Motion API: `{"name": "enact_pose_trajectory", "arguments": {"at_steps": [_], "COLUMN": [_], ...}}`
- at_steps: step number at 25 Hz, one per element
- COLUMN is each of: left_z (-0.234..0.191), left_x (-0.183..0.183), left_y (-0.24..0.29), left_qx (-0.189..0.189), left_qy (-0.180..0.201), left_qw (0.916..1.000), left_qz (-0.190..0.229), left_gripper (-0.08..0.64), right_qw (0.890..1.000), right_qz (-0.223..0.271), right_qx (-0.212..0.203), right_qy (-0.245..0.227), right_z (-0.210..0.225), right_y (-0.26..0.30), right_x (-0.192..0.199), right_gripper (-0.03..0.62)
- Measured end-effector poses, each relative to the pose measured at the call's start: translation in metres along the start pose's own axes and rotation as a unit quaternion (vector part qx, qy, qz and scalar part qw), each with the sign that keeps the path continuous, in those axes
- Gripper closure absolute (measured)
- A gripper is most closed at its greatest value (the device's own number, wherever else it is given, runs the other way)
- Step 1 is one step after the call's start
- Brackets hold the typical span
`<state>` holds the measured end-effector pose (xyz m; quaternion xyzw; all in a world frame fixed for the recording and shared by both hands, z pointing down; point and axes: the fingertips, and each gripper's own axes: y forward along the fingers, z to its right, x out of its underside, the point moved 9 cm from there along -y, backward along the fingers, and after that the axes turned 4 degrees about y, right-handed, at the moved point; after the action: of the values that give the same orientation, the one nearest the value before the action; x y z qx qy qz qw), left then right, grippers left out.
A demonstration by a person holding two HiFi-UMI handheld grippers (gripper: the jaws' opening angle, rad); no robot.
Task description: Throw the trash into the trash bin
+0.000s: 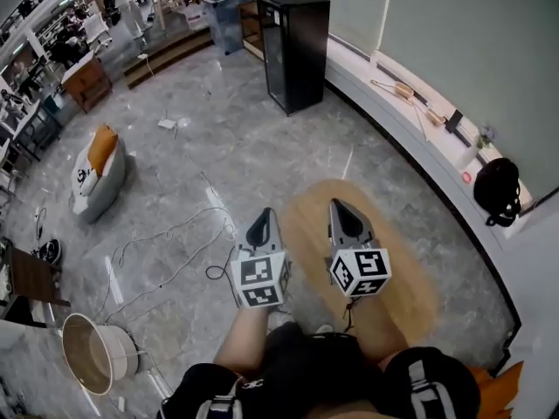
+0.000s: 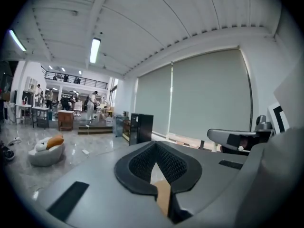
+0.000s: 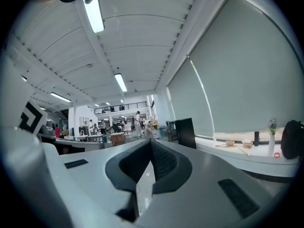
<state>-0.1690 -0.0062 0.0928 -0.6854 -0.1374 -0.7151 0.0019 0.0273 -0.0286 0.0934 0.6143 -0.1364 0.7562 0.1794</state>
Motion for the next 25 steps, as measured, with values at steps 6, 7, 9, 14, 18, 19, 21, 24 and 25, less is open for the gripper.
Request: {"name": "enact_pose_trajectory", "arguments": {"at_steps": [6, 7, 9, 14, 18, 19, 21, 24, 25], "left_z": [0.02, 0.023, 0.027, 0.031, 0.034, 0.034, 0.036, 0.039, 0.039], "left_x": [-0.043, -0.045, -0.048, -0.054, -0.058, -0.058, -0.057, -0.058, -0.057], "left_y": [-0.019, -0.019, -0.018, -0.017, -0.015, -0.015, -0.015, -0.017, -0.018], "left_qx": [0.017, 0.02, 0.023, 0.023, 0.021, 0.021, 0.021, 0.021, 0.02], "left_qy": [0.025, 0.024, 0.024, 0.037, 0.039, 0.039, 0.04, 0.041, 0.041], "left_qw": [0.9988, 0.9988, 0.9987, 0.9979, 0.9976, 0.9975, 0.9975, 0.9974, 0.9974], "left_qz": [0.038, 0.038, 0.038, 0.048, 0.054, 0.054, 0.055, 0.055, 0.055], "left_gripper": [0.548, 0.548, 0.548, 0.548, 0.548, 0.548, 0.548, 0.548, 0.548], "right_qw": [0.999, 0.999, 0.999, 0.998, 0.998, 0.998, 0.998, 0.998, 0.998], "right_qz": [0.046, 0.047, 0.05, 0.056, 0.057, 0.057, 0.056, 0.058, 0.058], "right_qx": [-0.002, -0.003, -0.003, -0.003, 0.002, 0.002, 0.002, -0.002, -0.003], "right_qy": [-0.015, -0.017, -0.018, -0.016, -0.029, -0.031, -0.029, -0.026, -0.026], "right_z": [0.006, 0.009, 0.013, 0.015, 0.017, 0.017, 0.019, 0.02, 0.019], "right_y": [-0.029, -0.029, -0.028, -0.03, -0.032, -0.032, -0.032, -0.035, -0.036], "right_x": [-0.047, -0.05, -0.054, -0.054, -0.051, -0.05, -0.05, -0.05, -0.05], "right_gripper": [0.581, 0.581, 0.581, 0.581, 0.581, 0.581, 0.581, 0.581, 0.581]}}
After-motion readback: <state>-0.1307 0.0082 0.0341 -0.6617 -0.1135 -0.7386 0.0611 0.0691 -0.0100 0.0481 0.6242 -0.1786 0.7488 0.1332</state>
